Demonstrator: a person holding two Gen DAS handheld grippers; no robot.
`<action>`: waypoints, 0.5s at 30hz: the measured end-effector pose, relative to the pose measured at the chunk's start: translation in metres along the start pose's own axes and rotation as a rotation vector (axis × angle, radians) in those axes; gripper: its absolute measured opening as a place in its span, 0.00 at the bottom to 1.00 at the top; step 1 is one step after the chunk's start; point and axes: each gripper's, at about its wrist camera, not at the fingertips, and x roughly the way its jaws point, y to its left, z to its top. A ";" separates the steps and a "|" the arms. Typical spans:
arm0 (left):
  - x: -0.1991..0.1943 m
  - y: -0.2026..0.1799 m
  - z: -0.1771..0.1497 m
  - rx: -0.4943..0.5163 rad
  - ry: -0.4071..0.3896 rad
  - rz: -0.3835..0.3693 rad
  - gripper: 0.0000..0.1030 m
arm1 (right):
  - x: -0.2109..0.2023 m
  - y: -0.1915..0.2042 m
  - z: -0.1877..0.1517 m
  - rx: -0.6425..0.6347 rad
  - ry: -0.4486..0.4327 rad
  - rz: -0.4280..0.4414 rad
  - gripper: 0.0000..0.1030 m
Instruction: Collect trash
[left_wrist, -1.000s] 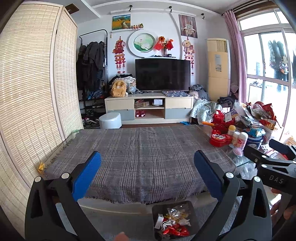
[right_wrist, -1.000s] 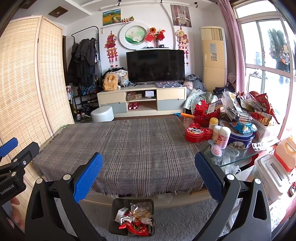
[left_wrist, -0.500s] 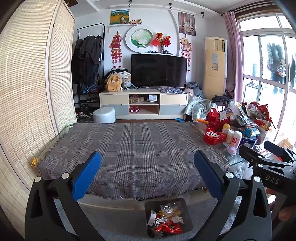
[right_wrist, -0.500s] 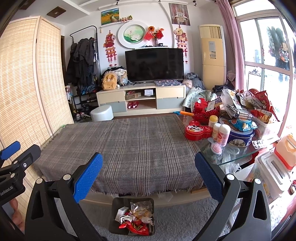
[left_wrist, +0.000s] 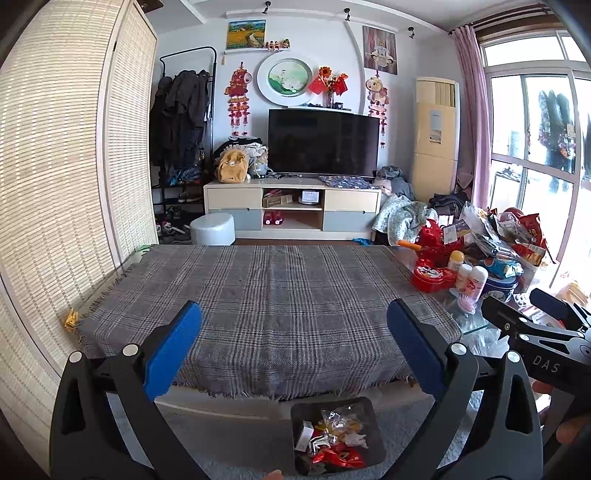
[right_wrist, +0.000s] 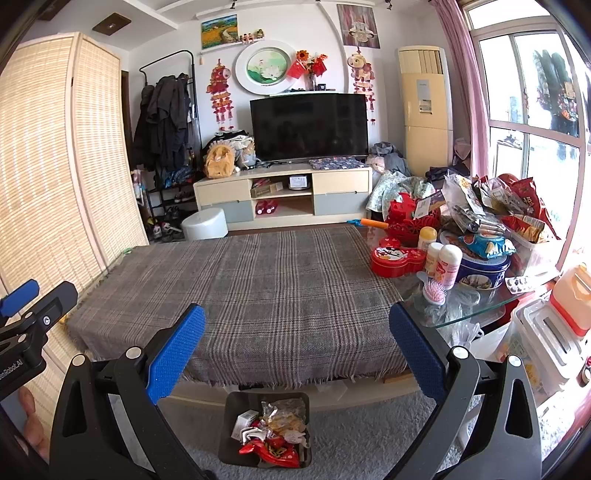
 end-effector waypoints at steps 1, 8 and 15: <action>0.000 0.000 0.000 0.001 -0.001 0.002 0.92 | 0.000 0.000 0.000 0.000 -0.001 0.000 0.97; 0.001 0.000 0.000 0.008 0.002 -0.007 0.92 | -0.001 0.001 0.000 -0.004 -0.002 0.001 0.97; 0.001 -0.001 0.000 0.010 0.002 -0.007 0.92 | -0.001 0.004 0.001 -0.009 -0.003 0.004 0.97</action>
